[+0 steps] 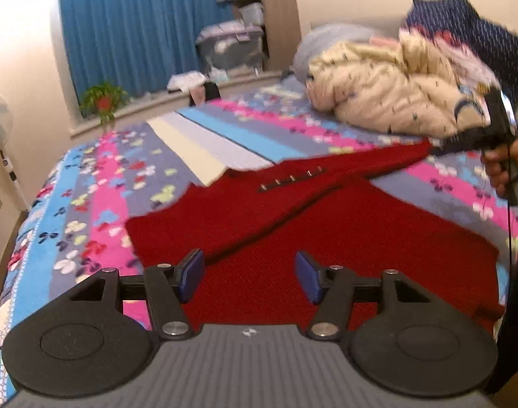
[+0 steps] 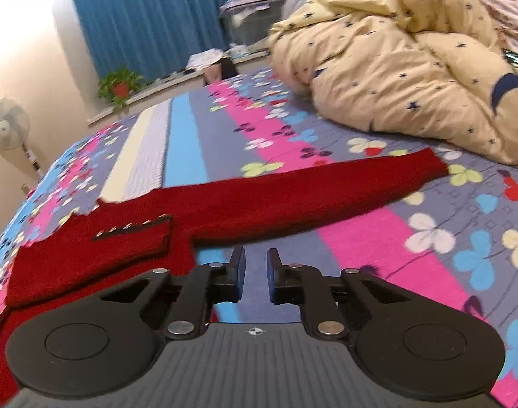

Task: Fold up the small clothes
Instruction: 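Move the right gripper to the other sleeve cuff and grasp it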

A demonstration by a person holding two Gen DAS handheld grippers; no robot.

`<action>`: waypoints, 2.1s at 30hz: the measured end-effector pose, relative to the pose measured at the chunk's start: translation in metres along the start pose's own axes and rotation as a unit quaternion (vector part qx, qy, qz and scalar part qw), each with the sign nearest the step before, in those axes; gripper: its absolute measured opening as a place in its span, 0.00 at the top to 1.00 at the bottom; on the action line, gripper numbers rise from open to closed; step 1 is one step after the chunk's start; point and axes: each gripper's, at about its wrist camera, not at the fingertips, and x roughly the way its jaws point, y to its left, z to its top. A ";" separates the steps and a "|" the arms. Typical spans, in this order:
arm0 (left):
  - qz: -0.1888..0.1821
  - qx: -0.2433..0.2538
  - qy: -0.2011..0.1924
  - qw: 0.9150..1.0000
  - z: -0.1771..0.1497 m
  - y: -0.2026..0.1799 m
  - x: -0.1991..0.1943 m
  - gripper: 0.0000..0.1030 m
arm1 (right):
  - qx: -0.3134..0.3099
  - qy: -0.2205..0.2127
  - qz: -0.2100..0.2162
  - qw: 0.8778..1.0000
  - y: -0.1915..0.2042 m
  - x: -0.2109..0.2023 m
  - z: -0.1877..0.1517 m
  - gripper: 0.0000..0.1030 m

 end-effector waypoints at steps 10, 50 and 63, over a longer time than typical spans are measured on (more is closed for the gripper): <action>0.123 -0.159 0.027 0.979 -0.036 0.064 0.038 0.42 | 0.069 0.009 -0.038 0.997 -0.039 0.029 0.012 0.85; 0.149 -0.162 0.105 0.970 -0.054 0.094 0.096 0.42 | 0.240 -0.055 -0.118 0.962 -0.141 0.187 0.041 0.86; 0.138 -0.164 0.085 0.973 -0.047 0.090 0.089 0.42 | -0.144 -0.185 -0.127 0.964 0.073 0.145 0.067 0.87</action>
